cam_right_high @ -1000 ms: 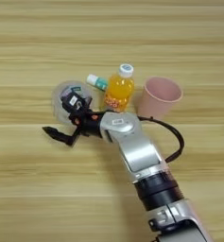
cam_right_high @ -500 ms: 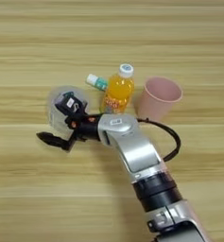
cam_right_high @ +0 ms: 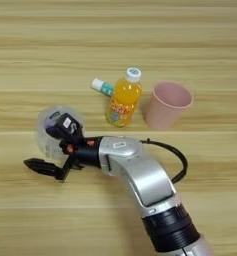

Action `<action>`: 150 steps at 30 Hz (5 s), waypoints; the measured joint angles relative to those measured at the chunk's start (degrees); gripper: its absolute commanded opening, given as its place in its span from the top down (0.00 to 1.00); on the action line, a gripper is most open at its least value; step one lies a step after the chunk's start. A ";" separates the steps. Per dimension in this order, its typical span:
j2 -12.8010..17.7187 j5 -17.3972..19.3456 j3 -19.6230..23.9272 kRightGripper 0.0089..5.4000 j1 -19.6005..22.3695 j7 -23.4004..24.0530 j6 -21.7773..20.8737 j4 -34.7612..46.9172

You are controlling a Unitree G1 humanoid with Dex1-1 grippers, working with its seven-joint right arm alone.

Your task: Move the objects on the table

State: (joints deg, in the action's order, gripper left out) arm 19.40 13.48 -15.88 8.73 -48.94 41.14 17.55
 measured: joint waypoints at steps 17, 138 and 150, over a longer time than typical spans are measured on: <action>0.43 -0.35 -1.09 0.01 -2.04 3.07 -1.72 2.78; -10.73 -13.83 20.36 0.35 6.62 43.38 -37.65 -29.21; -11.12 -11.48 20.10 0.35 10.97 39.54 -37.85 -34.53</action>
State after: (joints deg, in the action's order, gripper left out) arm 8.28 2.00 4.22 19.70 -9.41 3.29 -16.99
